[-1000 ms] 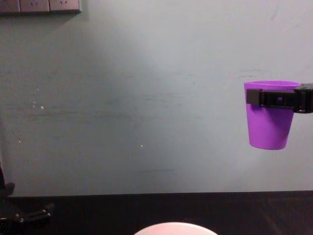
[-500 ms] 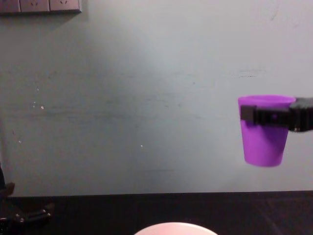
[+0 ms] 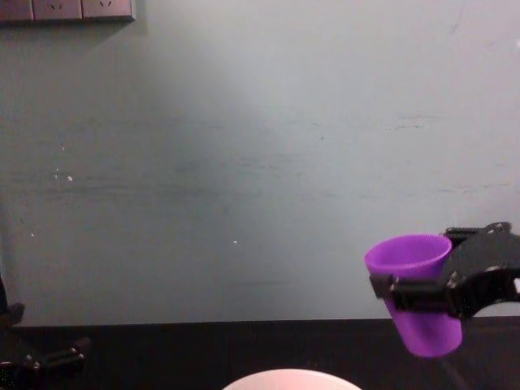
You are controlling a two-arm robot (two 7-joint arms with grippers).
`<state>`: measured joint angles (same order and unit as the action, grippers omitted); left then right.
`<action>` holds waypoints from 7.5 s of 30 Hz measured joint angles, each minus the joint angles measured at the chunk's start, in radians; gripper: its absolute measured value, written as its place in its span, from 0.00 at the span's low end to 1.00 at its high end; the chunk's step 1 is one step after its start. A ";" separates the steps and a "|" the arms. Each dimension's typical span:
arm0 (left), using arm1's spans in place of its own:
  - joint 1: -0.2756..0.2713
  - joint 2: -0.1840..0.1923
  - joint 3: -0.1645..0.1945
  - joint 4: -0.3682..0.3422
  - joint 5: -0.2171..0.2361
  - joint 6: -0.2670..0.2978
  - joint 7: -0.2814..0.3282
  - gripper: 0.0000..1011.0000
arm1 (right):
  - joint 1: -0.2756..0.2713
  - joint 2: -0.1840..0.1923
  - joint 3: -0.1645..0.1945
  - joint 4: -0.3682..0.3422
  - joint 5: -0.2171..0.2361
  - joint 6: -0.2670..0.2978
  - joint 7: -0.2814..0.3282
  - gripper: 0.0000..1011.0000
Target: Pick up the cup and pour the mung beans from the cup into the bowl.
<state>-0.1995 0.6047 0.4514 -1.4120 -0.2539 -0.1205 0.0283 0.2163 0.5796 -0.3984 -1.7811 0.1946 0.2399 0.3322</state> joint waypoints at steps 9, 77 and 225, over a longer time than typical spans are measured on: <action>0.000 0.000 0.000 0.000 0.000 0.000 0.000 0.99 | 0.100 0.044 -0.151 -0.043 -0.271 0.129 0.008 0.72; 0.000 0.000 0.000 0.000 0.000 0.000 0.000 0.99 | 0.361 0.018 -0.661 -0.075 -1.300 0.319 0.292 0.72; 0.000 0.000 0.000 0.000 0.000 0.000 0.000 0.99 | -0.155 -0.158 0.191 0.218 0.020 -0.436 0.095 0.72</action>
<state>-0.1996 0.6047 0.4514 -1.4120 -0.2539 -0.1205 0.0283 0.0612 0.4217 -0.2073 -1.5633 0.2148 -0.1957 0.4274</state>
